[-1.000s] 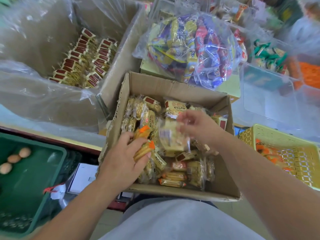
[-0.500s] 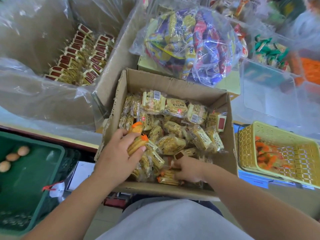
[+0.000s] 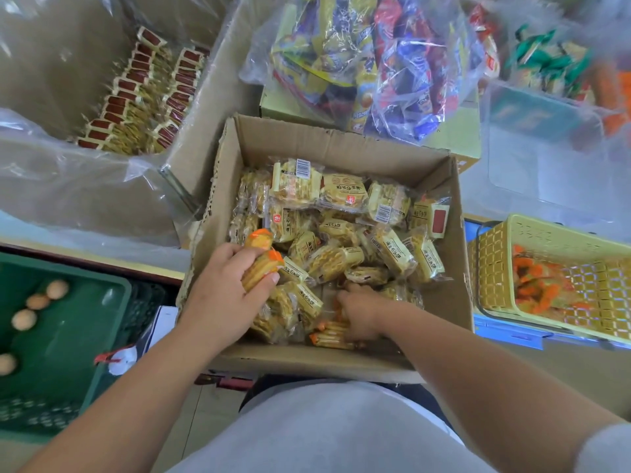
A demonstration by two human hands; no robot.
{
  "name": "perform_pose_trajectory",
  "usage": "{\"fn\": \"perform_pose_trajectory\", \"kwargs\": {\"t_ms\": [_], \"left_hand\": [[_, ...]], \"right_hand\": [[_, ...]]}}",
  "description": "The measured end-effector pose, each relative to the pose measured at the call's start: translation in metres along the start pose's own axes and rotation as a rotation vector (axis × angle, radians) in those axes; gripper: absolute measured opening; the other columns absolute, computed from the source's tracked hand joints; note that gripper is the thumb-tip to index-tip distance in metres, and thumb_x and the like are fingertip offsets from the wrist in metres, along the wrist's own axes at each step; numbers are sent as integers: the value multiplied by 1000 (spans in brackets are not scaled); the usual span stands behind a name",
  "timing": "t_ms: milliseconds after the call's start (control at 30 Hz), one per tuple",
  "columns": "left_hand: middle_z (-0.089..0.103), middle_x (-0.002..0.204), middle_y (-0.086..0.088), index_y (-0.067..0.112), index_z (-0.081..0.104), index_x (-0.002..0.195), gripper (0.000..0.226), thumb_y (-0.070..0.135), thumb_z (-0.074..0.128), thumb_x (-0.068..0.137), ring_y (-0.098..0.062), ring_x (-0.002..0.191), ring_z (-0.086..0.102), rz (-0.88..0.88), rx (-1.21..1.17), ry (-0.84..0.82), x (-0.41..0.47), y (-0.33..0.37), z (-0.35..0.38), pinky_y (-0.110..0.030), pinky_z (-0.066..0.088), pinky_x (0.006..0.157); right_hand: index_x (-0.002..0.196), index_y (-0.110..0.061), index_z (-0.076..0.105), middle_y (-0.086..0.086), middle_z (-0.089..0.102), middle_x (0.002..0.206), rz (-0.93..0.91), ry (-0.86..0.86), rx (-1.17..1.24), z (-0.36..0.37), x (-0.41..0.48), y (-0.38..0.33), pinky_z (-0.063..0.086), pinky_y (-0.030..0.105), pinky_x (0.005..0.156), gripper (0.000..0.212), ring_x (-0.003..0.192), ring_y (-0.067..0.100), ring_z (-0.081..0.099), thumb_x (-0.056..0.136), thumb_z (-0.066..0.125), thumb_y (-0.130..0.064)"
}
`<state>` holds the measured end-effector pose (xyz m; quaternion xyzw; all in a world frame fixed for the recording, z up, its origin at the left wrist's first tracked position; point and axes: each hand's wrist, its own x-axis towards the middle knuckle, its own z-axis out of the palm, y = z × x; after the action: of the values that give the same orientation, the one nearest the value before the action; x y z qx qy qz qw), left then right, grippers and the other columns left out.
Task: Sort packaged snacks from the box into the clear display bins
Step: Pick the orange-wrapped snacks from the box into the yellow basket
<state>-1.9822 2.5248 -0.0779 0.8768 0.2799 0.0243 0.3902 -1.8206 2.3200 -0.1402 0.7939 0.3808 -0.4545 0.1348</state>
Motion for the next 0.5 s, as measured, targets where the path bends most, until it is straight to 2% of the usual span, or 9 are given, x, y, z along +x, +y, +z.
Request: {"fn": "perform_pose_trajectory", "kwargs": {"t_ms": [67,133,200,233,300,333,400,500], "left_hand": [[43,118,14,24,61,135,49,49,63,93,-7,101,48,-4,-2,-3,0,0,0,-29,37,86],[43,118,13,24,61,135,48,48,64,94,-8,101,49,-5,-1,-3,0,0,0,-29,38,86],[43,118,13,23,61,135,47,46,65,94,-9,101,50,-3,-8,2,-1,-1,0,-29,38,87],[43,118,13,23,61,134,47,46,66,94,-8,101,49,-2,-11,5,-1,-1,0,-29,38,87],[43,118,13,23,61,135,47,46,66,94,-7,100,48,0,-15,9,0,-1,0,-28,37,87],[42,118,13,23,61,135,47,46,65,94,-7,100,48,1,-17,11,0,-1,0,-27,36,87],[43,118,13,24,61,134,47,47,65,93,-5,100,47,1,-25,14,0,0,0,-26,36,86],[43,117,13,24,61,134,48,48,64,93,-5,98,48,-1,-34,13,0,0,0,-26,37,85]], "right_hand": [[145,-15,39,9,47,140,-18,-6,-6,-4,0,1,47,44,102,78,123,31,49,82,76,-44],[141,-14,41,9,56,132,-31,-13,2,-7,1,2,50,39,90,66,106,27,56,88,71,-38],[136,-13,47,9,61,123,-35,-35,12,-9,3,1,52,38,87,55,100,26,59,90,69,-33],[130,-13,52,9,63,118,-33,-44,22,-9,4,0,53,37,86,48,98,25,60,90,70,-32],[106,-14,62,6,65,98,-16,-29,94,-10,8,-1,51,33,71,30,83,21,60,88,72,-36],[94,-16,62,3,63,86,-4,-10,168,-10,9,-2,48,31,63,27,74,18,58,87,74,-39],[82,-18,59,-1,58,72,17,6,317,-11,10,-2,42,29,55,33,63,16,53,82,77,-47],[85,-19,60,1,62,76,19,-36,363,-9,11,-2,44,31,59,35,68,19,58,80,77,-49]]}}
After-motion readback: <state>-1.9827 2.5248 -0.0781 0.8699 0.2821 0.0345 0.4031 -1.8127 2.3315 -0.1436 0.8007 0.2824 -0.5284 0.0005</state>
